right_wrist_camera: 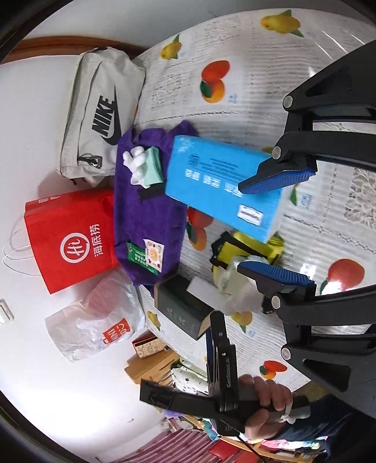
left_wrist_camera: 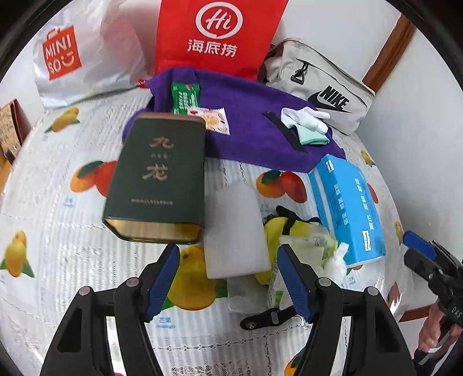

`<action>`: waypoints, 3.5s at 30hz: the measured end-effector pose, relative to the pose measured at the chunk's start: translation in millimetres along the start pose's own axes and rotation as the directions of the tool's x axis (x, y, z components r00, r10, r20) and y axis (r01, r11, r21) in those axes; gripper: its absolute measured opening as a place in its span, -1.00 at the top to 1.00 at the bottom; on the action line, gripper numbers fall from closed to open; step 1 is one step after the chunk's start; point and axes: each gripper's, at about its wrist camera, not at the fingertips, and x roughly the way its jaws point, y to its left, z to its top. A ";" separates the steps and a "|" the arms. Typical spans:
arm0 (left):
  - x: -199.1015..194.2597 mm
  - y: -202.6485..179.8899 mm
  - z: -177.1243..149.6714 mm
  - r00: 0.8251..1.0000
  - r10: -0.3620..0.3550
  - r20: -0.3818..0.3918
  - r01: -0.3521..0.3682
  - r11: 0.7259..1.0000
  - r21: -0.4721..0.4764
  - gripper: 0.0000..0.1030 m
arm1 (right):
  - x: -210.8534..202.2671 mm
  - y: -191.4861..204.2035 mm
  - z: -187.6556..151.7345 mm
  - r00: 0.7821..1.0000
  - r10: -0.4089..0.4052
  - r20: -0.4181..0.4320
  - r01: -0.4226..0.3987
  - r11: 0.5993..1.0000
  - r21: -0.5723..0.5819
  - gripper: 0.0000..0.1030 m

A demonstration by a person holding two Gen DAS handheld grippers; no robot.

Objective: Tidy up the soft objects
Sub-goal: 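Grasp the white foam block beside the green tea tin with the left gripper, then grasp the crumpled white tissue with the right gripper, then carry the white tissue with the right gripper while the left gripper carries the foam block to the towel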

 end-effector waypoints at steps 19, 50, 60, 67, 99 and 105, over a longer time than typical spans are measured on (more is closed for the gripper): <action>37.1 15.6 -4.3 0.992 -0.121 -0.017 0.120 0.989 -0.085 -0.27 | 20.5 20.0 -33.3 0.996 0.008 -0.090 -0.014 0.998 -0.059 0.06; -45.1 16.4 -39.8 0.989 -0.060 0.131 0.062 0.998 -0.007 0.01 | 54.6 67.0 -25.2 0.998 0.028 -0.052 -0.036 0.986 -0.160 0.06; -51.0 33.1 -51.1 0.988 -0.069 0.140 0.074 0.997 -0.035 0.01 | 85.0 81.3 -30.7 0.990 -0.118 -0.074 0.093 0.957 -0.276 0.07; -57.1 37.2 -51.1 0.987 -0.069 0.143 0.074 0.997 -0.030 0.01 | 82.4 76.5 -31.9 0.992 -0.108 -0.057 0.091 0.964 -0.251 0.46; -58.0 50.8 -29.4 0.994 0.029 0.103 -0.019 0.995 -0.093 0.01 | 6.7 11.9 -56.6 0.995 -0.072 -0.071 0.066 0.994 -0.087 0.59; -48.2 61.4 -35.2 0.995 0.069 0.071 -0.062 0.993 -0.100 0.01 | 15.7 -4.0 -65.1 0.991 -0.090 -0.094 0.085 0.995 -0.054 0.58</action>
